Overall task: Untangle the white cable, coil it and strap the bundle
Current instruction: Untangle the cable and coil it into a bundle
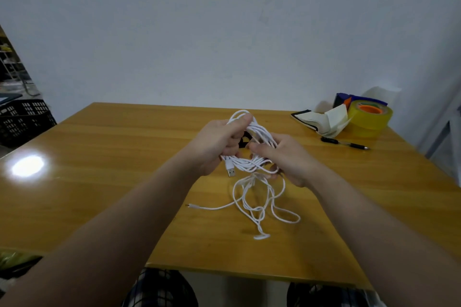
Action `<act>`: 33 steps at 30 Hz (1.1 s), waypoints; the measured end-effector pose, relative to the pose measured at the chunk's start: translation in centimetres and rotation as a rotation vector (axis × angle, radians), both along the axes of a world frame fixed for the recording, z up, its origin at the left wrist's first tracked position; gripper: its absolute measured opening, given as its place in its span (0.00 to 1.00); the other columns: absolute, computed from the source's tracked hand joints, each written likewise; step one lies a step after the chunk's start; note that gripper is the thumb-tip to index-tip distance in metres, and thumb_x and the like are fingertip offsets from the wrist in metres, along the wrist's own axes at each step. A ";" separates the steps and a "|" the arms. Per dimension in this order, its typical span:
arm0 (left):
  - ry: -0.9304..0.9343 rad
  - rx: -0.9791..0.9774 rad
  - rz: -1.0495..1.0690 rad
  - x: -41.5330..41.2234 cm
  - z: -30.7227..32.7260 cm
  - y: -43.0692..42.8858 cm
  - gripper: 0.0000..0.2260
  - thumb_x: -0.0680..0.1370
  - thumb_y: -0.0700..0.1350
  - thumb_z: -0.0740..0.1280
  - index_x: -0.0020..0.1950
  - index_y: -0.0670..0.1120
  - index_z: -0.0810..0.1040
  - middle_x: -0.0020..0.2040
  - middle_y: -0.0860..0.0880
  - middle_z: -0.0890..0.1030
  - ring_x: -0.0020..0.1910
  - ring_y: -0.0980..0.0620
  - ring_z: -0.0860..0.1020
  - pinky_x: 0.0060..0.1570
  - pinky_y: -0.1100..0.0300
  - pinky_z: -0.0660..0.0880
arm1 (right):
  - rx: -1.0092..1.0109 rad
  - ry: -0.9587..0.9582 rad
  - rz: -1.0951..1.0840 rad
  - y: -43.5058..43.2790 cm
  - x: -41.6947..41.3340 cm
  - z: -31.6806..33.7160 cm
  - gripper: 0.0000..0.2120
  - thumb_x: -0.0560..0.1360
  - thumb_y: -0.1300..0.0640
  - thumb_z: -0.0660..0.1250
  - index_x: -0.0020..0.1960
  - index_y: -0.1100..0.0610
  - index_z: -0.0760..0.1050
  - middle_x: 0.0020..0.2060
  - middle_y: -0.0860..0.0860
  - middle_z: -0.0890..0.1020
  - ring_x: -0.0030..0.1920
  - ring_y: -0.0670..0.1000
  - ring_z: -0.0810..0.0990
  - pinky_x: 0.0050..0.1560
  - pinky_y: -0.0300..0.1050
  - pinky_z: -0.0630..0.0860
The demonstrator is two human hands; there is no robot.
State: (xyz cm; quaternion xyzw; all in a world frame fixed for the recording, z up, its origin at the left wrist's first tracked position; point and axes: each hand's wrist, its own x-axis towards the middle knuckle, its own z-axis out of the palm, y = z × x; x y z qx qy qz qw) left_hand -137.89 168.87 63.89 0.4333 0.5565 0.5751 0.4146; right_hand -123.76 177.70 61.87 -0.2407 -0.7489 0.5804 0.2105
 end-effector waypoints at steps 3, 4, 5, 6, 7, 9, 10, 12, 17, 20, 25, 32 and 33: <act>-0.131 0.038 0.125 -0.5 -0.7 0.1 0.21 0.80 0.53 0.61 0.29 0.49 0.61 0.22 0.54 0.57 0.19 0.56 0.56 0.33 0.57 0.65 | 0.025 0.024 0.066 0.8 0.8 0.1 0.12 0.72 0.50 0.67 0.53 0.54 0.77 0.39 0.51 0.83 0.32 0.50 0.82 0.22 0.38 0.70; -0.173 0.044 0.157 -0.7 -0.9 -0.1 0.21 0.80 0.52 0.60 0.29 0.49 0.60 0.22 0.54 0.57 0.19 0.56 0.56 0.32 0.58 0.64 | 0.046 0.033 0.056 1.2 1.0 0.3 0.10 0.72 0.53 0.67 0.52 0.54 0.77 0.39 0.52 0.84 0.31 0.49 0.81 0.23 0.38 0.72; -0.220 0.046 0.191 -0.9 -1.1 -0.3 0.21 0.80 0.52 0.60 0.30 0.49 0.60 0.21 0.54 0.57 0.19 0.57 0.56 0.31 0.58 0.64 | 0.082 0.044 0.041 1.5 1.3 0.5 0.07 0.73 0.57 0.68 0.51 0.55 0.78 0.37 0.54 0.83 0.29 0.47 0.79 0.25 0.38 0.73; -0.263 0.049 0.227 -1.2 -1.3 -0.5 0.21 0.80 0.53 0.60 0.30 0.49 0.60 0.21 0.54 0.56 0.19 0.57 0.56 0.30 0.59 0.64 | 0.121 0.043 0.015 1.8 1.6 0.6 0.03 0.74 0.60 0.67 0.48 0.57 0.78 0.34 0.56 0.81 0.27 0.46 0.77 0.27 0.38 0.73; -0.306 0.053 0.264 -1.4 -1.5 -0.6 0.21 0.80 0.53 0.60 0.29 0.49 0.60 0.21 0.55 0.56 0.19 0.57 0.56 0.29 0.60 0.64 | 0.156 0.043 -0.018 2.1 1.8 0.7 0.03 0.76 0.62 0.66 0.44 0.59 0.78 0.31 0.55 0.79 0.25 0.44 0.74 0.28 0.38 0.72; -0.310 0.055 0.328 -1.8 -1.6 -0.8 0.21 0.80 0.53 0.61 0.29 0.49 0.62 0.22 0.55 0.56 0.19 0.56 0.56 0.28 0.60 0.64 | 0.215 0.038 -0.078 2.4 2.3 0.5 0.08 0.77 0.59 0.64 0.41 0.61 0.76 0.25 0.49 0.72 0.24 0.43 0.68 0.27 0.36 0.66; -0.269 0.045 0.355 -2.0 -1.7 -0.8 0.21 0.80 0.53 0.62 0.29 0.49 0.63 0.22 0.55 0.57 0.19 0.56 0.56 0.29 0.59 0.63 | 0.234 0.035 -0.090 2.4 2.4 0.5 0.09 0.77 0.57 0.65 0.41 0.62 0.75 0.25 0.48 0.70 0.25 0.43 0.65 0.27 0.35 0.64; -0.218 0.021 0.395 -2.3 -1.8 -0.8 0.20 0.79 0.53 0.63 0.30 0.48 0.64 0.21 0.55 0.58 0.19 0.56 0.57 0.29 0.59 0.62 | 0.265 -0.004 -0.074 2.4 2.6 0.4 0.09 0.74 0.55 0.68 0.45 0.62 0.77 0.29 0.50 0.72 0.29 0.45 0.68 0.30 0.36 0.67; -0.411 0.081 0.459 -3.8 -2.1 -1.3 0.19 0.79 0.51 0.64 0.30 0.48 0.68 0.22 0.55 0.57 0.18 0.57 0.55 0.20 0.65 0.60 | 0.309 -0.160 -0.085 3.2 3.5 0.2 0.05 0.75 0.62 0.67 0.48 0.56 0.80 0.39 0.51 0.84 0.40 0.46 0.81 0.42 0.35 0.77; -0.467 0.105 0.513 -4.8 -2.5 -1.5 0.19 0.79 0.51 0.64 0.29 0.47 0.69 0.21 0.55 0.57 0.17 0.57 0.56 0.19 0.66 0.60 | 0.081 0.000 -0.207 3.6 3.7 -0.3 0.06 0.77 0.63 0.63 0.50 0.59 0.80 0.38 0.54 0.83 0.38 0.50 0.81 0.39 0.40 0.79; -0.387 0.133 0.609 -4.6 -3.1 -1.4 0.13 0.80 0.47 0.64 0.36 0.45 0.71 0.19 0.56 0.60 0.17 0.57 0.58 0.20 0.66 0.62 | -0.169 0.200 -0.548 4.0 2.5 -2.0 0.08 0.80 0.61 0.59 0.46 0.61 0.76 0.34 0.54 0.80 0.29 0.49 0.80 0.34 0.45 0.80; -0.440 0.177 0.705 -2.1 -2.9 -0.5 0.13 0.79 0.49 0.64 0.37 0.45 0.71 0.19 0.55 0.63 0.18 0.56 0.61 0.23 0.64 0.64 | -0.128 0.287 -0.800 4.2 0.7 -3.3 0.10 0.80 0.59 0.59 0.44 0.61 0.75 0.32 0.52 0.80 0.33 0.49 0.77 0.42 0.48 0.77; -0.356 0.155 0.665 -1.9 -2.9 -0.4 0.13 0.79 0.50 0.65 0.37 0.45 0.71 0.19 0.56 0.63 0.18 0.57 0.61 0.25 0.62 0.64 | -0.067 0.273 -0.757 4.1 0.6 -3.0 0.10 0.80 0.59 0.58 0.44 0.60 0.74 0.32 0.52 0.80 0.32 0.49 0.77 0.39 0.47 0.77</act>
